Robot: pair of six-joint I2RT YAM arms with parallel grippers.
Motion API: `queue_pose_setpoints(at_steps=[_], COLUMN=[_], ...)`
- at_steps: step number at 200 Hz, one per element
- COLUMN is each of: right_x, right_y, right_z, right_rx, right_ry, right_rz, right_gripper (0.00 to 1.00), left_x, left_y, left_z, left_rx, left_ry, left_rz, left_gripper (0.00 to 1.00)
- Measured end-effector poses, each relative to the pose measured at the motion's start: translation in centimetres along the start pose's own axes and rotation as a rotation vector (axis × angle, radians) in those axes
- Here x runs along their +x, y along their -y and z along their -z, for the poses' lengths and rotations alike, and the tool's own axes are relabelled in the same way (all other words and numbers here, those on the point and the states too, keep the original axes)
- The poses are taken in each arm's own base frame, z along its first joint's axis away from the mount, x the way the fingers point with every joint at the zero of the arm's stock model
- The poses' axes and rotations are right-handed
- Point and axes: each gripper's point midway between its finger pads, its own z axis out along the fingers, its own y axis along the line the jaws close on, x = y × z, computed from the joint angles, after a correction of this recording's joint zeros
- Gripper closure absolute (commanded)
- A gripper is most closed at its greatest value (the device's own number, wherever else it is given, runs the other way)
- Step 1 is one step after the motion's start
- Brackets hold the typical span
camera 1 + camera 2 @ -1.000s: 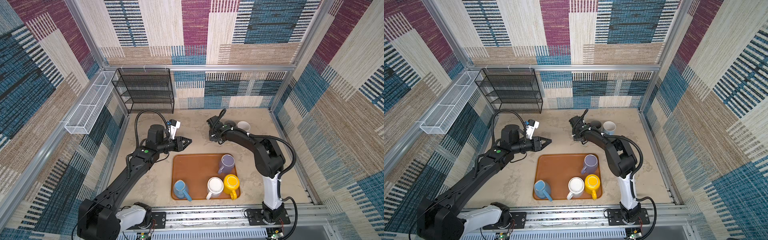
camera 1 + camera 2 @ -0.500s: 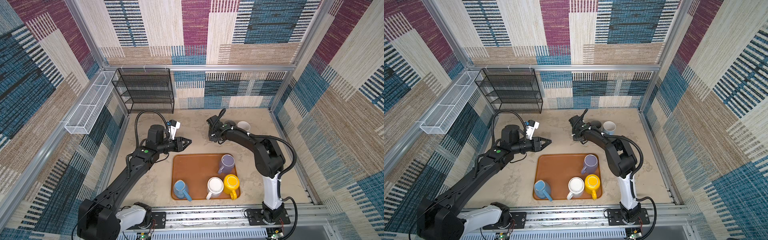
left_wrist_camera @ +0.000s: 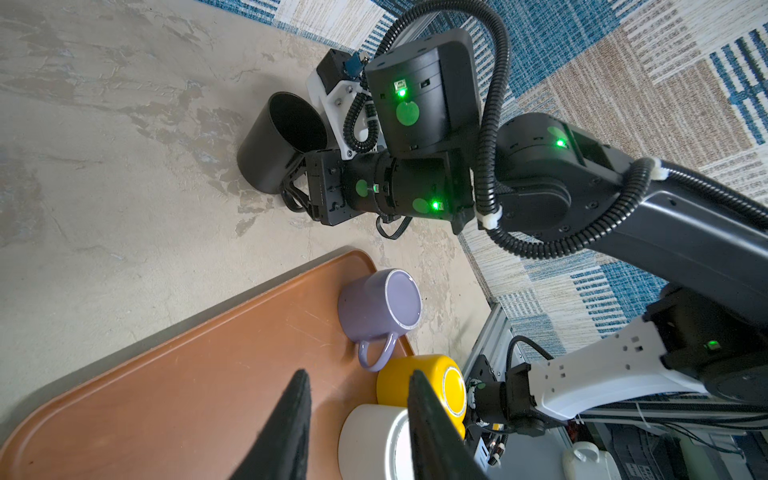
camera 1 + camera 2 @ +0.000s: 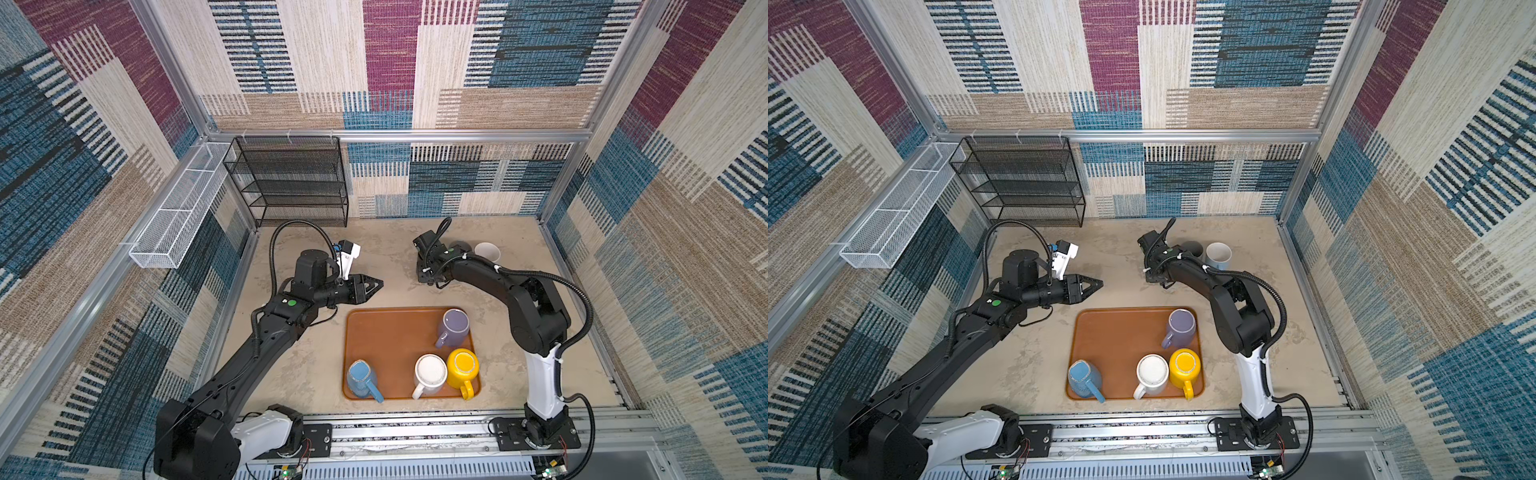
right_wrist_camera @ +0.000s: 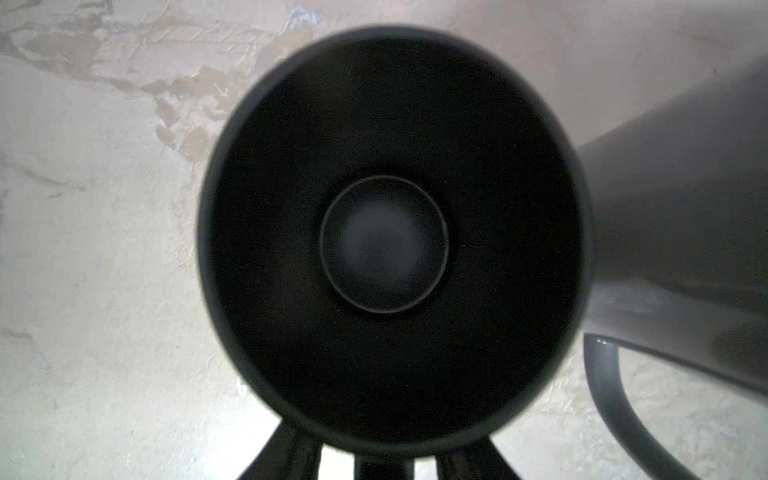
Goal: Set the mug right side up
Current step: 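Open the right gripper and lift it off the black mug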
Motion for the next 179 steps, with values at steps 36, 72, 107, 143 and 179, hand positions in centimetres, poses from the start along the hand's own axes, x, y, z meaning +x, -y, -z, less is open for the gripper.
queue_pose_setpoints(at_steps=[36,72,107,143,179], right_x=[-1.4,-2.8,-4.3,-5.9,-6.9], right_y=[0.2,0.5,0.6,0.3,0.4], right_z=[2.8,6.0,10.2,14.1,17.1], right_rx=[-0.025,-0.053,-0.126,-0.211,-0.294], right_ry=[0.055,0.122,0.234,0.352,0.442], right_rz=[-0.005,0.006,0.017,0.018,0.011], right_gripper=[0.4,0.39,0.38,0.38,0.34], left_x=[-0.3,-0.6,-1.3,-1.9,-2.3], left_y=[0.1,0.1,0.5,0.5,0.3], left_z=[-0.1,-0.3,-0.2,0.1,1.1], left_rx=[0.0,0.0,0.005,-0.021,-0.09], left_ry=[0.002,0.002,0.012,0.017,0.015], left_rz=[-0.004,-0.004,-0.014,-0.027,-0.033], left_gripper=[0.62,0.61,0.61,0.61,0.61])
